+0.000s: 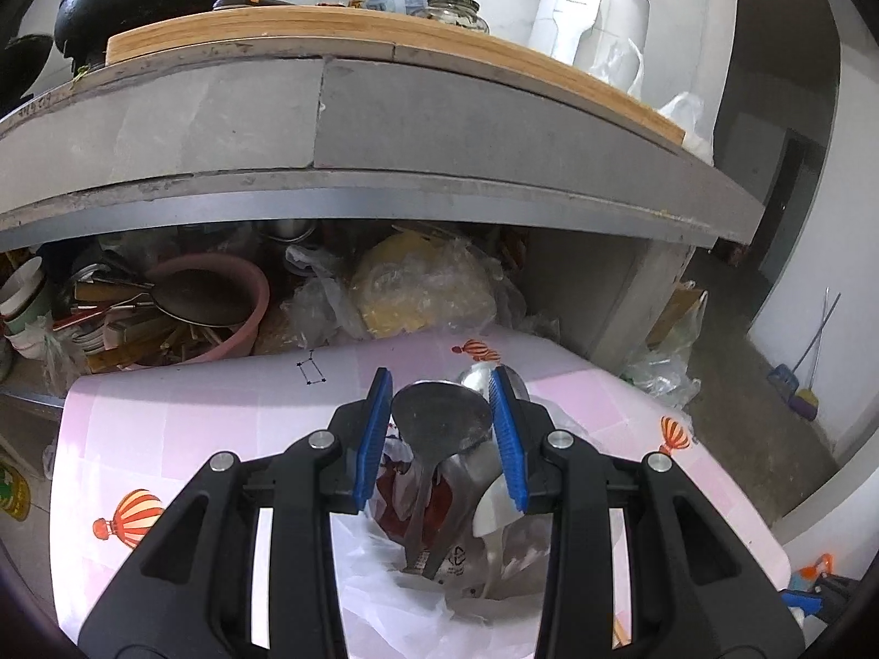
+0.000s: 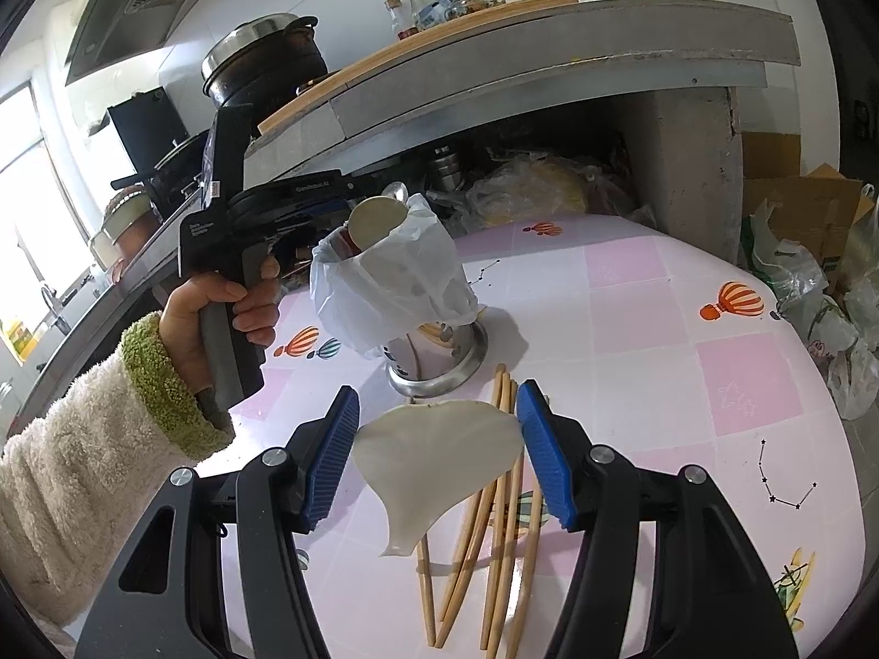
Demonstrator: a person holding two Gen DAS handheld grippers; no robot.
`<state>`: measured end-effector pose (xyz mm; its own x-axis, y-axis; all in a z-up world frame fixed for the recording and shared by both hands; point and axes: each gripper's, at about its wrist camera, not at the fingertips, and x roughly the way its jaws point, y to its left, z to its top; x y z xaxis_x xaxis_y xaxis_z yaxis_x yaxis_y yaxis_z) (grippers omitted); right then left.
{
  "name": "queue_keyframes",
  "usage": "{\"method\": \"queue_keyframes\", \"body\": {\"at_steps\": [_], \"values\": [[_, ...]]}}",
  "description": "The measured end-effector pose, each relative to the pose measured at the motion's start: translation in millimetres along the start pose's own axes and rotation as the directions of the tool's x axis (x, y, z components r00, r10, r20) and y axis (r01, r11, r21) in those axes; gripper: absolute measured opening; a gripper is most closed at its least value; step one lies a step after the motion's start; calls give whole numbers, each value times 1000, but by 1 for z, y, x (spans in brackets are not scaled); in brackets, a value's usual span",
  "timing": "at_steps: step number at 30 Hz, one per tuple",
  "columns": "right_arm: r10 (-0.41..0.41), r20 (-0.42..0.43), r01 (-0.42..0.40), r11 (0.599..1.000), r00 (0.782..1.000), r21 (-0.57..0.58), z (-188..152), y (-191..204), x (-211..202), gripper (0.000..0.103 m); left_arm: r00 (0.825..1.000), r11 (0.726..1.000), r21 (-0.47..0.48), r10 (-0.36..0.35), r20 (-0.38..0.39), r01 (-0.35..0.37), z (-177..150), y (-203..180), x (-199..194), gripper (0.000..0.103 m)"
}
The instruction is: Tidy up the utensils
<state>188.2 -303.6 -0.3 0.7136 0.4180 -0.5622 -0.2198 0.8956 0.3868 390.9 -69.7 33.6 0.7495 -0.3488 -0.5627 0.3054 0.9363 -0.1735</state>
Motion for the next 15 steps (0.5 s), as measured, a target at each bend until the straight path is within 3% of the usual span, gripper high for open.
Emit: {"method": "queue_keyframes", "body": {"at_steps": [12, 14, 15], "values": [[-6, 2, 6, 1000, 1000, 4, 0, -1, 0, 58, 998, 999, 17, 40, -39, -39, -4, -4, 9, 35], [-9, 6, 9, 1000, 1000, 1, 0, 0, -1, 58, 999, 1000, 8, 27, -30, -27, -3, -1, 5, 39], [-9, 6, 9, 1000, 1000, 0, 1, 0, -1, 58, 1000, 1000, -3, 20, -19, -20, -2, 1, 0, 47]]}}
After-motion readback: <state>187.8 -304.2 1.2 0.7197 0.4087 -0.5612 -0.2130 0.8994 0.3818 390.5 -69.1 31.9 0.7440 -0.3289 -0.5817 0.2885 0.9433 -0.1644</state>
